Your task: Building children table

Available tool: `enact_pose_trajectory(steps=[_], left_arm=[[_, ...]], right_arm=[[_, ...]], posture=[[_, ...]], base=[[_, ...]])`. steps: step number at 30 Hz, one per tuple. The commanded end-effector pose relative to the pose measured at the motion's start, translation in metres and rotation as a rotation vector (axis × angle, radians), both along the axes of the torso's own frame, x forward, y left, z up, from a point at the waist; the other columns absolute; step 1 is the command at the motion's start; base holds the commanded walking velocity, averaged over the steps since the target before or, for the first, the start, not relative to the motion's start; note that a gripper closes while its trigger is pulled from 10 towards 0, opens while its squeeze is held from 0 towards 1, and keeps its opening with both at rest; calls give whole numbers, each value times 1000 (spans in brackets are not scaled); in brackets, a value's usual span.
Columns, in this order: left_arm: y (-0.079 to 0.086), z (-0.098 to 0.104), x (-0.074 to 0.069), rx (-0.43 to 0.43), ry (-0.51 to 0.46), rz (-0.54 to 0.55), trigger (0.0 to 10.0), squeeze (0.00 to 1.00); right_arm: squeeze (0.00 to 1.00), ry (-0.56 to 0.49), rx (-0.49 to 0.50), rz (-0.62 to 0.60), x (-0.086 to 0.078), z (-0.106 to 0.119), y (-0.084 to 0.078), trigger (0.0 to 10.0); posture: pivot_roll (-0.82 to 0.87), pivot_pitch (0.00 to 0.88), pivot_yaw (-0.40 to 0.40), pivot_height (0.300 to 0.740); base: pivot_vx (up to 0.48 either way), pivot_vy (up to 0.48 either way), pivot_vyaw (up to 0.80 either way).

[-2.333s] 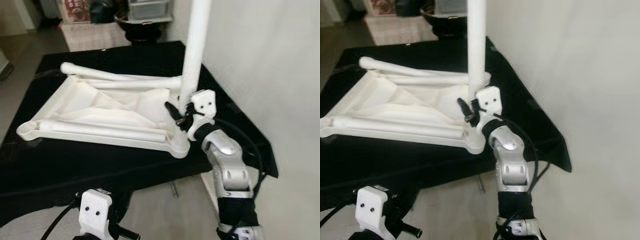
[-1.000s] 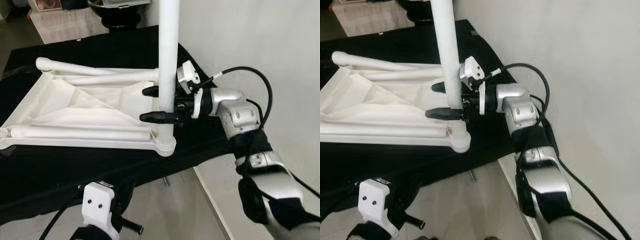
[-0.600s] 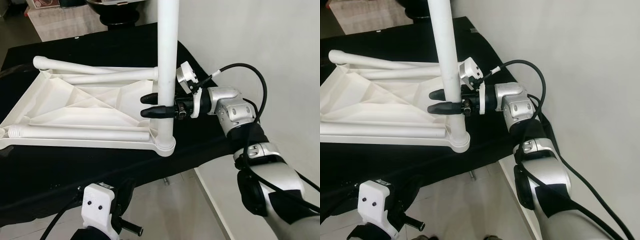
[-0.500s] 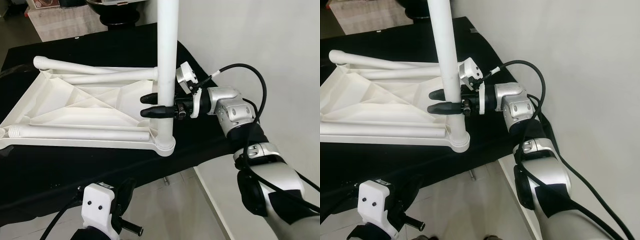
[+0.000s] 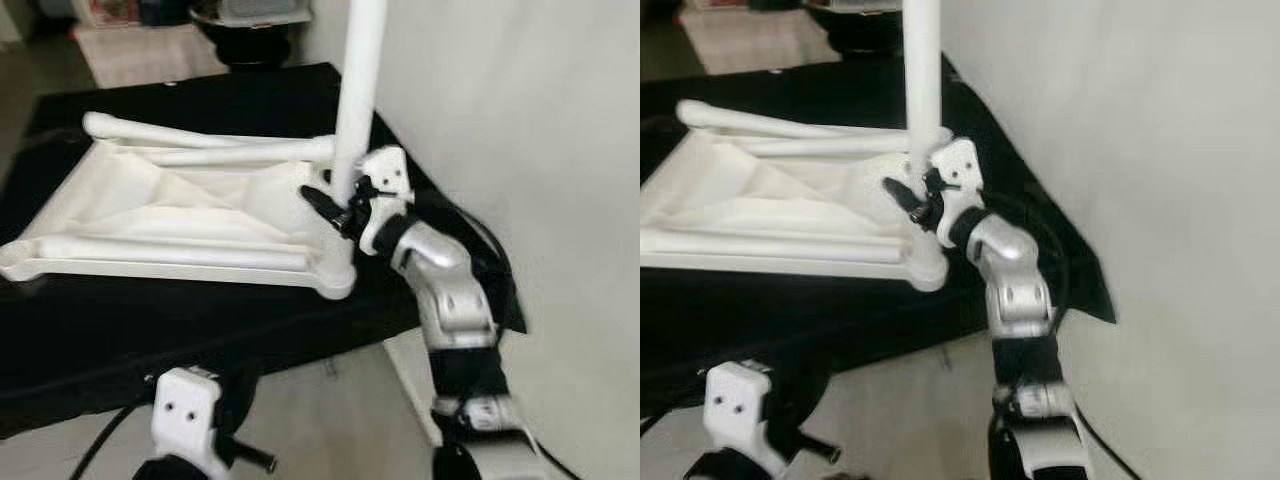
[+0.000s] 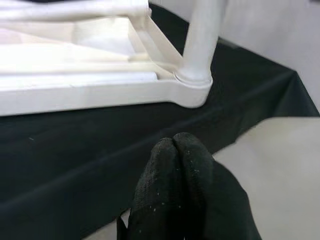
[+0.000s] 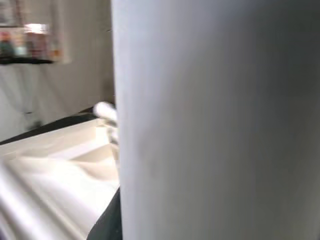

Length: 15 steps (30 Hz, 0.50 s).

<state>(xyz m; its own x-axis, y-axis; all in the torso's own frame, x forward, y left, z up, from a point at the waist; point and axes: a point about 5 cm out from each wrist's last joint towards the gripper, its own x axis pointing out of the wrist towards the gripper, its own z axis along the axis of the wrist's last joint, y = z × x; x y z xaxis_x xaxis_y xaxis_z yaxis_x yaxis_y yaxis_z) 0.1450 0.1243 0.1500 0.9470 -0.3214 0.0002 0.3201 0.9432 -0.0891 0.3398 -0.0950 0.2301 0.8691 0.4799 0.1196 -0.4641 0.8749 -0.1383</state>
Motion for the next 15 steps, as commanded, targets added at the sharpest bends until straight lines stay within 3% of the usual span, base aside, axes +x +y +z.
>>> enact_pose_trajectory(steps=[1, 5, 6, 7, 8, 11, 12, 13, 15], left_arm=[[1, -5, 0, 1, 23, -5, 10000, 0], [2, -5, 0, 6, 23, 5, 10000, 0], [2, -5, -1, 6, 23, 5, 10000, 0], [2, -5, -1, 6, 23, 5, 10000, 0], [2, -5, -1, 6, 23, 3, 10000, 0], [2, -5, -1, 4, 25, -1, 10000, 0], [1, -5, -1, 2, 25, -5, 10000, 0], [1, -5, -1, 0, 26, -7, 10000, 0], [1, -5, -1, 0, 26, -7, 10000, 0]], right_arm=[[0, 121, -97, -96, 3, -31, -14, 0], [0, 121, -97, -88, 3, -30, -6, 0], [0, 127, -94, -82, 1, -30, -4, 2078], [0, 127, -94, -82, 1, -30, -4, 2078], [0, 140, -99, -82, -2, -32, -2, 10000], [0, 143, -92, -46, -5, -31, 0, 10000], [1000, 159, -57, -7, -11, -29, 4, 10000], [1000, 160, -30, 78, -14, -25, 7, 10000], [1000, 160, -30, 78, -14, -25, 7, 10000]], posture=[[70, 172, 1, 740], [69, 169, 3, 740], [67, 168, 5, 740], [67, 168, 5, 740], [63, 169, 6, 740], [60, 168, 8, 740], [58, 169, 6, 740], [62, 170, 2, 740], [62, 170, 2, 740]], base=[[0, 0, 0], [0, 0, 0], [0, 0, 0], [0, 0, 0], [0, 0, 0], [0, 0, 0], [0, 0, 0], [0, 0, 0], [0, 0, 0]])
